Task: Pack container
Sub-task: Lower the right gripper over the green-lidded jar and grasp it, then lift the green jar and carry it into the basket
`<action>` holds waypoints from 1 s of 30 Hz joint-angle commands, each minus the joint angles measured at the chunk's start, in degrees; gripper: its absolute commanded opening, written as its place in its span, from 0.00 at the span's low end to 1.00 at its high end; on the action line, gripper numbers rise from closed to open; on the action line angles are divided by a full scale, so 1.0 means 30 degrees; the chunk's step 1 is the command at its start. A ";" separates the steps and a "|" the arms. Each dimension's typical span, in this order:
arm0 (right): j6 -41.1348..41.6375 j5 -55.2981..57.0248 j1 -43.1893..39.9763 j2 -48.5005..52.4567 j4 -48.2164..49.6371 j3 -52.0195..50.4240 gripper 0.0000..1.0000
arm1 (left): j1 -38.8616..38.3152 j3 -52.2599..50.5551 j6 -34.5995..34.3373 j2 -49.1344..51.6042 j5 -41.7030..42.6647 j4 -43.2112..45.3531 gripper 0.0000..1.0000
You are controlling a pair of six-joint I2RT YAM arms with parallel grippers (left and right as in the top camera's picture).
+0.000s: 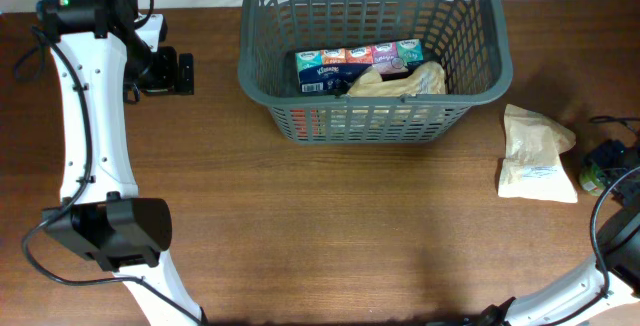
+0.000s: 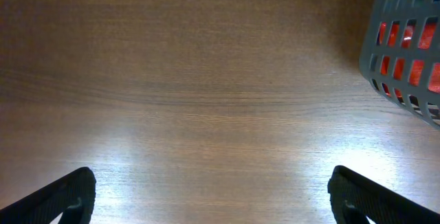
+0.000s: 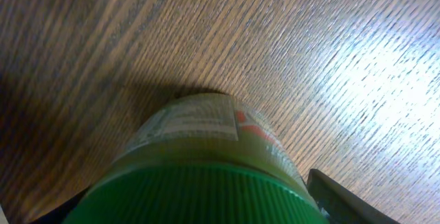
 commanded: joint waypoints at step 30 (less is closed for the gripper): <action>-0.0102 -0.5064 0.0838 -0.3483 -0.5042 0.8138 0.24 | 0.0029 -0.0044 -0.0204 -0.0058 -0.0124 -0.0007 0.99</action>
